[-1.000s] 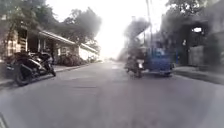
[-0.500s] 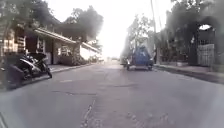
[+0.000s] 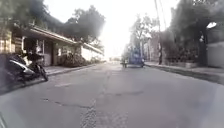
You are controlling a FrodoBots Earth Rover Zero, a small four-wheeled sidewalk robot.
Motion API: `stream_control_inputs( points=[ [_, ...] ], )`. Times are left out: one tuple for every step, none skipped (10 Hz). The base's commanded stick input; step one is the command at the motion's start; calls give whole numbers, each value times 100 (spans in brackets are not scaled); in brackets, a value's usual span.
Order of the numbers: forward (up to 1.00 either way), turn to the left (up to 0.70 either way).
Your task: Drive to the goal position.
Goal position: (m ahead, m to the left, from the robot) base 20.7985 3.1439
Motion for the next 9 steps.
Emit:
stream_control_inputs(
  points=[
    [91, -21],
    [92, -37],
    [94, -38],
    [96, -38],
    [96, -38],
    [96, -38],
    [96, -38],
    [96, -38],
    [96, -38]
  ],
)
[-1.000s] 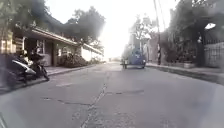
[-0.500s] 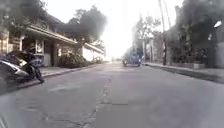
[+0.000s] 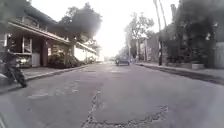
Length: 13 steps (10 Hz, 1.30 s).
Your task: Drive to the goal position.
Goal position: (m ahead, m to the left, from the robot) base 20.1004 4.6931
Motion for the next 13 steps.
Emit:
stream_control_inputs(
  points=[
    [96, -38],
    [96, -34],
    [96, 0],
    [96, 0],
    [96, 0],
    [98, 0],
    [98, 0],
    [98, 0],
    [98, 0],
    [98, 0],
    [99, 0],
    [100, 0],
    [100, 0]
  ],
)
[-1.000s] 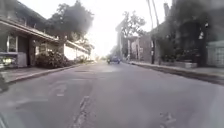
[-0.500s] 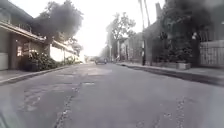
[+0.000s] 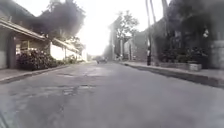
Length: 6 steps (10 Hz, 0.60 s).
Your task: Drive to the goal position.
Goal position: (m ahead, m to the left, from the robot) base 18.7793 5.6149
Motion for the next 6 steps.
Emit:
stream_control_inputs(
  points=[
    [100, 0],
    [100, 0],
    [100, 0],
    [100, 0],
    [100, 0],
    [100, 0]
  ],
)
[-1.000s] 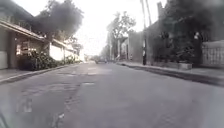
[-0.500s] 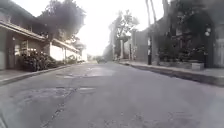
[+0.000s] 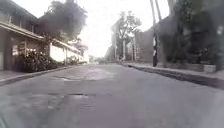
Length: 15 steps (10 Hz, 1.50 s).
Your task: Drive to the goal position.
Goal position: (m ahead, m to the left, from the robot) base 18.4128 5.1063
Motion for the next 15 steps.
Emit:
stream_control_inputs(
  points=[
    [100, 0],
    [100, 0],
    [100, 0],
    [100, 0],
    [100, 0],
    [100, 0],
    [100, 0],
    [100, 0],
    [100, 0],
    [100, 0],
    [100, 0],
    [100, 0],
    [100, 0],
    [100, 0],
    [100, 0]
  ],
)
